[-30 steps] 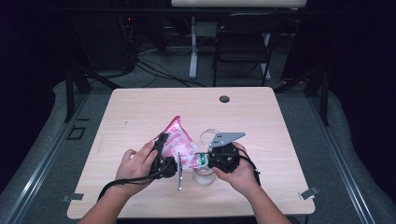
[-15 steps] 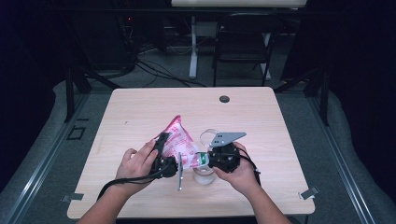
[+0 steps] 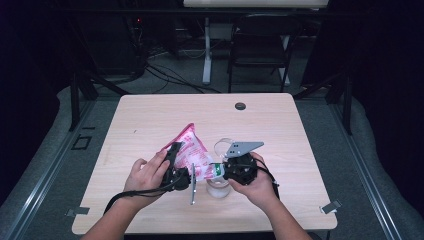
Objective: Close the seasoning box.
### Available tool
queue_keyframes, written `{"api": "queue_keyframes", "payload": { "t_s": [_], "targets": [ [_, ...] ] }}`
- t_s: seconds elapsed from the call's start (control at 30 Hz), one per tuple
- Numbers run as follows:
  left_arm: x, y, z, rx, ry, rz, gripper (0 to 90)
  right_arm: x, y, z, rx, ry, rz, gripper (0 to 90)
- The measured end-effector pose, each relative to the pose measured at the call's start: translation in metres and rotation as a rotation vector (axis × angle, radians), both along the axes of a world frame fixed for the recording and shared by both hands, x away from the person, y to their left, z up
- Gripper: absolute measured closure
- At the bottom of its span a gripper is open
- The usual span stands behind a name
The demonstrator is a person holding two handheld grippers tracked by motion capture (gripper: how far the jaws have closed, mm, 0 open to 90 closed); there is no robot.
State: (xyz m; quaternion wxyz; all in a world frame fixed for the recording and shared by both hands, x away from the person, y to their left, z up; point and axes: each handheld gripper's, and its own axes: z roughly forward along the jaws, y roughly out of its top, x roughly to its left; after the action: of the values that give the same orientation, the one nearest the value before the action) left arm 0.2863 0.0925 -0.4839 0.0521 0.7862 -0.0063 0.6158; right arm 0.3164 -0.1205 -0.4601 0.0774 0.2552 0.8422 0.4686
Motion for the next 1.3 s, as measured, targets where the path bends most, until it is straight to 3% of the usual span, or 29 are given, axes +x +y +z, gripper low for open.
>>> {"api": "queue_keyframes", "payload": {
  "t_s": [1.3],
  "targets": [
    [-0.0018, -0.0071, -0.001, 0.022, -0.004, -0.036, 63.0, 0.0011, -0.0056, -0.0029, -0.006, 0.02, -0.01, 90.0]
  ]
}}
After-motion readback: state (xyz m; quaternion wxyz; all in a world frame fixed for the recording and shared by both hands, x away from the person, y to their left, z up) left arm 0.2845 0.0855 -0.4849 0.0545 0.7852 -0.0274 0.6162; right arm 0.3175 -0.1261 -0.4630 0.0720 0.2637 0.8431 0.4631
